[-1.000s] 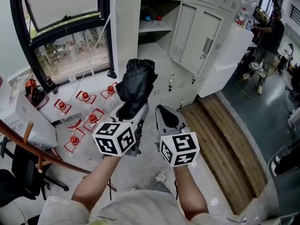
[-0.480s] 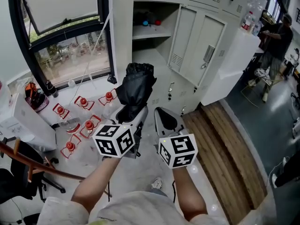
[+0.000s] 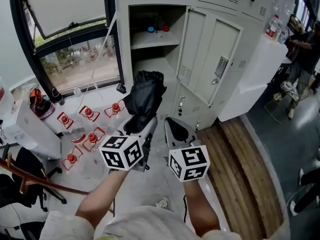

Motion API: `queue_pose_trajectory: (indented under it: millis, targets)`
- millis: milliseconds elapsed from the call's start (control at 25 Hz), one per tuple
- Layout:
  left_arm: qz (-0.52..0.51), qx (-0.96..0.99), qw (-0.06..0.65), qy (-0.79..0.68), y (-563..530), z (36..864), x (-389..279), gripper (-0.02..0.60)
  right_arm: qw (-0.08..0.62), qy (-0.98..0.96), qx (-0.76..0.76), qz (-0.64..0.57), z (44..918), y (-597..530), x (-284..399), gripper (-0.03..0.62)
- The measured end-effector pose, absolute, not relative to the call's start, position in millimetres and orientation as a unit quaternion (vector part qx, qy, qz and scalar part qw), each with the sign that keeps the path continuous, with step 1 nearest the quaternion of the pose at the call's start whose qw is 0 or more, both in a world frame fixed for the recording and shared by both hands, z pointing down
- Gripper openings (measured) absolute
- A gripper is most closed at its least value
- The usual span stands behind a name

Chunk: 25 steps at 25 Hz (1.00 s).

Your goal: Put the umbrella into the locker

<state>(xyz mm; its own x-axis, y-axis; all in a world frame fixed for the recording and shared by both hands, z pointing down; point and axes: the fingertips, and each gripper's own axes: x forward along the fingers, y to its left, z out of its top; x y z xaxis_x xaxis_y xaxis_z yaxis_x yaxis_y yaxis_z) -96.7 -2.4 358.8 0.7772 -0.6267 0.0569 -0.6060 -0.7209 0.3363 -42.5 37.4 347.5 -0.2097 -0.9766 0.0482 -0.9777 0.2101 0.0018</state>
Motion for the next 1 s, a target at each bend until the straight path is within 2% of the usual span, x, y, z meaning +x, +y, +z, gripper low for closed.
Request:
queue_pose_trajectory:
  millis: [480, 1000]
  targets:
    - [-0.015, 0.913, 0.166, -0.373, -24.1, 362.3, -47.3, 0.252, 0.008, -0.801, 0.599, 0.017, 347.5, 16.6, 17.7, 0.003]
    - [-0.001, 0.909, 0.176, -0.379, -62.0, 382.8, -23.6, 0.252, 0.011, -0.805, 0.593, 0.022, 358.4, -18.4, 40.3, 0.003]
